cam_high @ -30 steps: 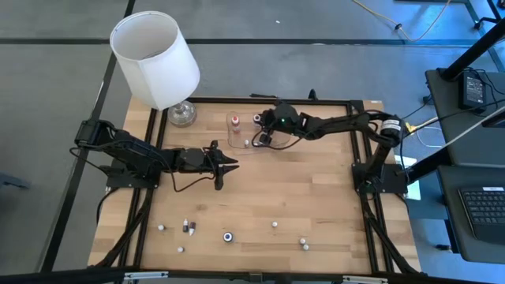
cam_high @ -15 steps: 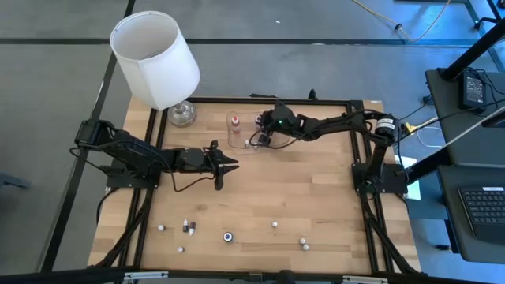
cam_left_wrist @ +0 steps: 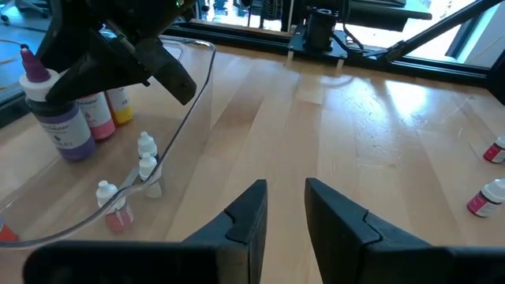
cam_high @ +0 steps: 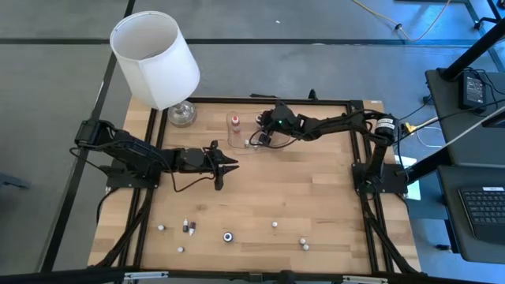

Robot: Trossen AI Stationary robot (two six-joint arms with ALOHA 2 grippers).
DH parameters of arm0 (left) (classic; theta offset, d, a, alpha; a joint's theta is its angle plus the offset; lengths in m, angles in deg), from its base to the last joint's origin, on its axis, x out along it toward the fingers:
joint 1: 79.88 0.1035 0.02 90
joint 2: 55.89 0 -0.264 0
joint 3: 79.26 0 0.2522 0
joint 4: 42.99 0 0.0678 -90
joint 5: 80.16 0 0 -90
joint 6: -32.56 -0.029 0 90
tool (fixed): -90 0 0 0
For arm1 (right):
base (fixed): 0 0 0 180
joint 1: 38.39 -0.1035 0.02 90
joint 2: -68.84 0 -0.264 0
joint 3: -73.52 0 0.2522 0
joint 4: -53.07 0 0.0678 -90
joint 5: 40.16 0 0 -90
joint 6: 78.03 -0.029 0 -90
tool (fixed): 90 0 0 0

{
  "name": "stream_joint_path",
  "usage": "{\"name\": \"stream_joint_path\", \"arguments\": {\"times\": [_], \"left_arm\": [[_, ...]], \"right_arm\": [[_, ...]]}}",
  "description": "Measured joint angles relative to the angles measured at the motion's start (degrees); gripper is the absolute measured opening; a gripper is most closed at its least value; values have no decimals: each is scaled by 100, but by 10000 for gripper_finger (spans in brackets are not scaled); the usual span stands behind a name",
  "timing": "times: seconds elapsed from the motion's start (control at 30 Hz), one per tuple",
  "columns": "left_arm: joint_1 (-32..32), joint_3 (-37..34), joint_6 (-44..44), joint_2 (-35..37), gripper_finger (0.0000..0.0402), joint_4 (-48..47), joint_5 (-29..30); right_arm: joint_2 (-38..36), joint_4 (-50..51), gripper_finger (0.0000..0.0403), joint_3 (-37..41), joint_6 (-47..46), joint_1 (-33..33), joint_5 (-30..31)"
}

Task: Pick & Place food coloring
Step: Put the large violet food coloring bottle into the transparent bin, then put the left small blue food coloring bottle into the transparent bin

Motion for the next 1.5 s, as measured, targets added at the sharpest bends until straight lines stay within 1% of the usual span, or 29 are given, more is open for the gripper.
{"name": "stream_joint_path", "arguments": {"times": [0.43, 0.53, 0.73, 0.9, 1.23, 1.37, 1.43, 1.5], "left_arm": [[0, 0, 2, 0, 84, 0, 0], [0, 0, 2, 0, 82, 0, 0], [0, 0, 2, 0, 85, 0, 2], [0, 0, 2, 0, 84, 0, 2], [0, 0, 2, -2, 85, 0, 3], [0, 0, 2, -2, 86, 0, 2], [0, 0, 2, -2, 86, 0, 2], [-2, 0, 2, -2, 86, -2, 2]], "right_arm": [[0, 7, 148, 0, 11, 0, 4], [0, 20, 165, 0, 17, 2, 21], [0, 24, 219, 0, -17, 2, 37], [-54, 52, 240, 9, -5, -2, 138], [-746, 50, 237, 11, 7, -2, 166], [-1302, 463, 237, 11, 24, -132, 118], [-1673, 994, 237, 9, 32, -281, -244], [-2046, 1594, 237, 17, 28, -467, -870]]}}
